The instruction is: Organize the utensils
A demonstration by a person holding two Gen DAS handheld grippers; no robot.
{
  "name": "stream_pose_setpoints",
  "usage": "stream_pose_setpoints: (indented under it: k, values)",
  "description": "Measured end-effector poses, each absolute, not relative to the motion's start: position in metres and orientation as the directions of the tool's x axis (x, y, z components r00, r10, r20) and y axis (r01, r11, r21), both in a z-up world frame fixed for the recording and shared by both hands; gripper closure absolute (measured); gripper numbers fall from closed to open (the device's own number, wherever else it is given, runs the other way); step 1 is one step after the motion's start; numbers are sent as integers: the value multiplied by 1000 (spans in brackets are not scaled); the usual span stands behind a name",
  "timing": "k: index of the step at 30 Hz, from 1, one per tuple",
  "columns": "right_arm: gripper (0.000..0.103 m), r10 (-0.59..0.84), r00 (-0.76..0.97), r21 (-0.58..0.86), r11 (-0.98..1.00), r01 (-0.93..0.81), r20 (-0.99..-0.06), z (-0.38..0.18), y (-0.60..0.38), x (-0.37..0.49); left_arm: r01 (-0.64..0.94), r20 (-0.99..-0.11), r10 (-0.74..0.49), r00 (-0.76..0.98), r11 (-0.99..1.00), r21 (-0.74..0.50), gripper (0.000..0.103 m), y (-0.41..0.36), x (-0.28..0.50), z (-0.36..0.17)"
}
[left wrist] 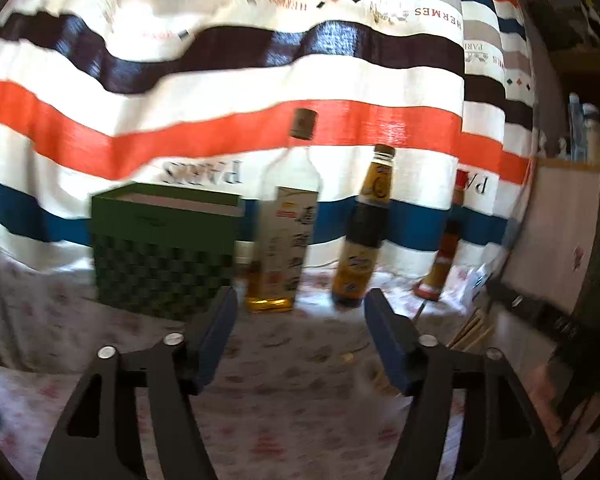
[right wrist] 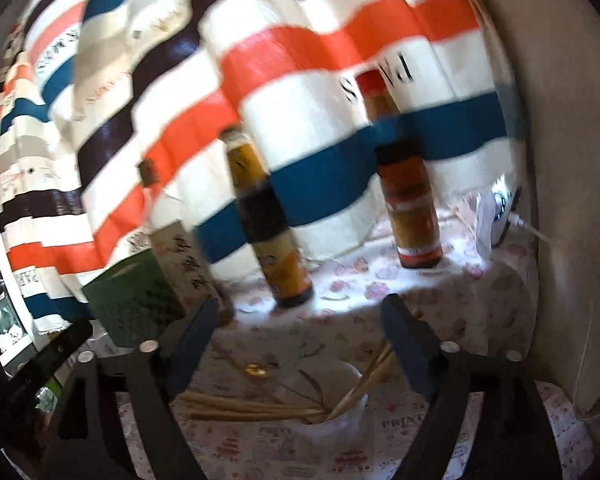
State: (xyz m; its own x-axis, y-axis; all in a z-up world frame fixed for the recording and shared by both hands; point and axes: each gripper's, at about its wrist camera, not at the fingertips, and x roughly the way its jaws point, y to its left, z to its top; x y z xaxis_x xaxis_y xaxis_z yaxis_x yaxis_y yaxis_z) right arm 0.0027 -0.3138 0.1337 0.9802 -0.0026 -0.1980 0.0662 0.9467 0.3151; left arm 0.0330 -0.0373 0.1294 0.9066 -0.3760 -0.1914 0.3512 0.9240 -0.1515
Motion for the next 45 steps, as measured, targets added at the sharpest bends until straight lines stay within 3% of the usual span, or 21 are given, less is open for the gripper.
stream_pose_setpoints:
  k: [2, 6, 10, 14, 20, 23, 27, 31, 38, 40, 45]
  values:
    - [13, -5, 983, 305, 950, 62, -182, 137, -305, -7, 328, -192, -341, 920, 939, -101, 20, -29, 22, 129]
    - [0, -10, 983, 312, 948, 67, -183, 131, -291, -24, 305, -145, -309, 940, 951, -48, 12, -10, -3, 124]
    - [0, -36, 985, 264, 961, 81, -172, 118, -275, -39, 255, -55, -257, 965, 966, -50, 1, 6, -25, 111]
    - [0, -25, 987, 192, 980, 56, -161, 103, -258, -47, 257, -43, -259, 965, 965, -50, 1, 14, -30, 92]
    - [0, -36, 989, 159, 986, 59, -146, 57, -238, -45, 240, -142, -248, 958, 968, -74, 1, 17, -7, 52]
    - [0, -27, 982, 66, 997, 39, -185, 42, -225, -37, 192, -144, -197, 970, 980, -48, 1, 22, 0, 42]
    - [0, -82, 985, -35, 996, 78, -149, 30, -212, -36, 191, -182, -202, 962, 979, -77, 1, 32, 4, 33]
    - [0, -96, 980, -30, 995, 92, -172, 21, -215, -29, 162, -187, -168, 968, 986, -44, 1, 33, 9, 28]
    - [0, -88, 974, 21, 995, 94, -211, 16, -226, -23, 186, -238, -195, 951, 981, -60, 1, 24, 17, 10]
    - [0, -86, 968, 15, 996, 92, -235, 14, -224, -20, 209, -292, -213, 932, 977, -43, 1, 17, 23, 4]
    - [0, -85, 958, -15, 996, 84, -272, 11, -218, -14, 247, -297, -239, 925, 969, -9, 1, 7, 21, 4]
